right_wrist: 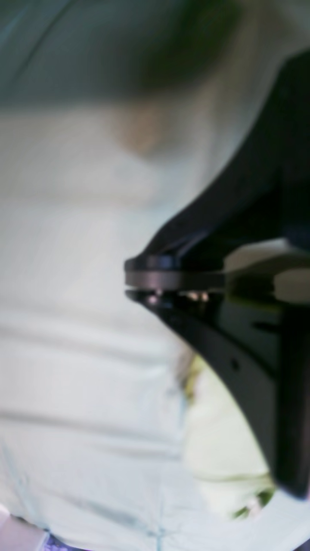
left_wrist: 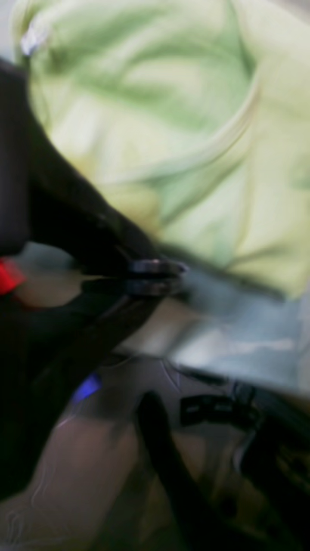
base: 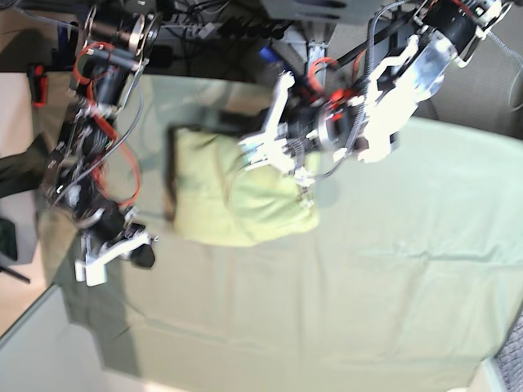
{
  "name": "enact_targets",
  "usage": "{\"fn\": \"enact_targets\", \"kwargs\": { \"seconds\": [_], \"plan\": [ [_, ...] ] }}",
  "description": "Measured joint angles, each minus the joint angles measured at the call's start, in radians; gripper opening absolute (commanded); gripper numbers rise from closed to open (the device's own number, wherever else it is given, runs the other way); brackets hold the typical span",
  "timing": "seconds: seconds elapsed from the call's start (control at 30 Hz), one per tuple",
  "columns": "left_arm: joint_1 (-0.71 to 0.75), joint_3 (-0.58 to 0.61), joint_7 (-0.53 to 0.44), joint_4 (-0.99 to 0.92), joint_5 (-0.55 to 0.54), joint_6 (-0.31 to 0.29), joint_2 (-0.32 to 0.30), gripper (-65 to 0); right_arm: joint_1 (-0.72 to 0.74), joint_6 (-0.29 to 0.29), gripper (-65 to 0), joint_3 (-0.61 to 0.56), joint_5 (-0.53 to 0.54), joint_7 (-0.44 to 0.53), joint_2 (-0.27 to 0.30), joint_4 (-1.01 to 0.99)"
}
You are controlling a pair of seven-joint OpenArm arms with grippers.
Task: Fold the T-shirt properly
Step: 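Press and tuck the bundle edges with both grippers to square it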
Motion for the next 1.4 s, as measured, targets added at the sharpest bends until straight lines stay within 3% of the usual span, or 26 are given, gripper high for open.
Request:
{"fn": "enact_targets", "kwargs": {
  "seconds": [0.23,0.4,0.67,0.83,1.13,1.4],
  "plan": [
    [0.015,0.051,-0.051,-0.122,0.089,0.060,0.037,-65.0,0.111,0.000,-65.0,-0.164,-0.105,0.005,-0.049,-0.145],
    [0.014,0.053,-0.087,-0.153,0.089,0.063,0.068,-65.0,0.172,0.000,-65.0,-0.247,-0.122,0.055,-0.046,-0.198],
    [0.009,0.053,-0.153,-0.256,0.155,0.066,0.081,-65.0,0.175,0.000,-65.0,-0.367,-0.159,0.046,-0.045,-0.257],
    [0.005,0.053,-0.175,-0.264,0.206,0.117,0.081,-65.0,0.177,0.000,-65.0,-0.373,-0.167,0.000,-0.034,-0.257],
    [-0.092,0.053,-0.257,-0.423,0.169,0.135,0.087,-65.0,0.166,0.000,-65.0,-0.373,-0.084,-0.035,0.022,-0.257],
    [-0.109,0.031,-0.274,-0.454,0.162,0.129,0.082,-65.0,0.164,0.000,-65.0,-0.373,0.018,-0.087,0.092,-0.257]
  ]
}}
